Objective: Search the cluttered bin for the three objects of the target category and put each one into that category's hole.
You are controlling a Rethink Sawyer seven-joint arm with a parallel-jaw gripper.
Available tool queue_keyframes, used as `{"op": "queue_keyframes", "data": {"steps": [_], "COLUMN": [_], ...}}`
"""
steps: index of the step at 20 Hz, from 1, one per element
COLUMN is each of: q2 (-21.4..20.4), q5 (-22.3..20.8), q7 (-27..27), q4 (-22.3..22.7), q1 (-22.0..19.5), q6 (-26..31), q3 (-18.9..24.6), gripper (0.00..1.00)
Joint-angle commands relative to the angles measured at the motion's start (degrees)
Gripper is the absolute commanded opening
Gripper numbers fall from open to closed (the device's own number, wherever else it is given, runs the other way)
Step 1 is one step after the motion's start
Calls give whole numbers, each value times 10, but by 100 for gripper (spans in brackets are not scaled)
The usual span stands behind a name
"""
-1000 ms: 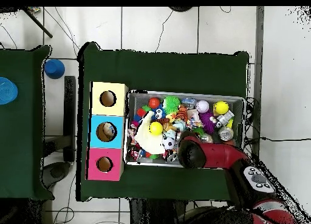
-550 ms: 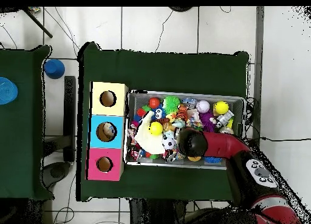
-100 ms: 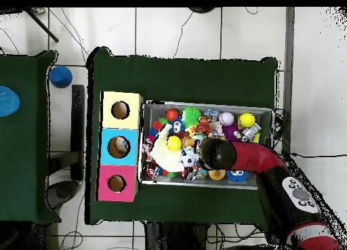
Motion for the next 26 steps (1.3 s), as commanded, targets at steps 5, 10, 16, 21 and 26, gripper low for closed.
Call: {"op": "queue_keyframes", "data": {"steps": [5, 10, 16, 21, 26], "q2": [-101, -135, -143, -144, -136], "q5": [24, 31, 16, 1, 1], "q7": [-31, -21, 12, 33, 53], "q4": [87, 85, 65, 55, 34], "q1": [-14, -5, 8, 14, 29], "q6": [63, 71, -3, -56, -87], "q3": [65, 62, 55, 46, 32], "gripper": [100, 100, 100, 100, 100]}}
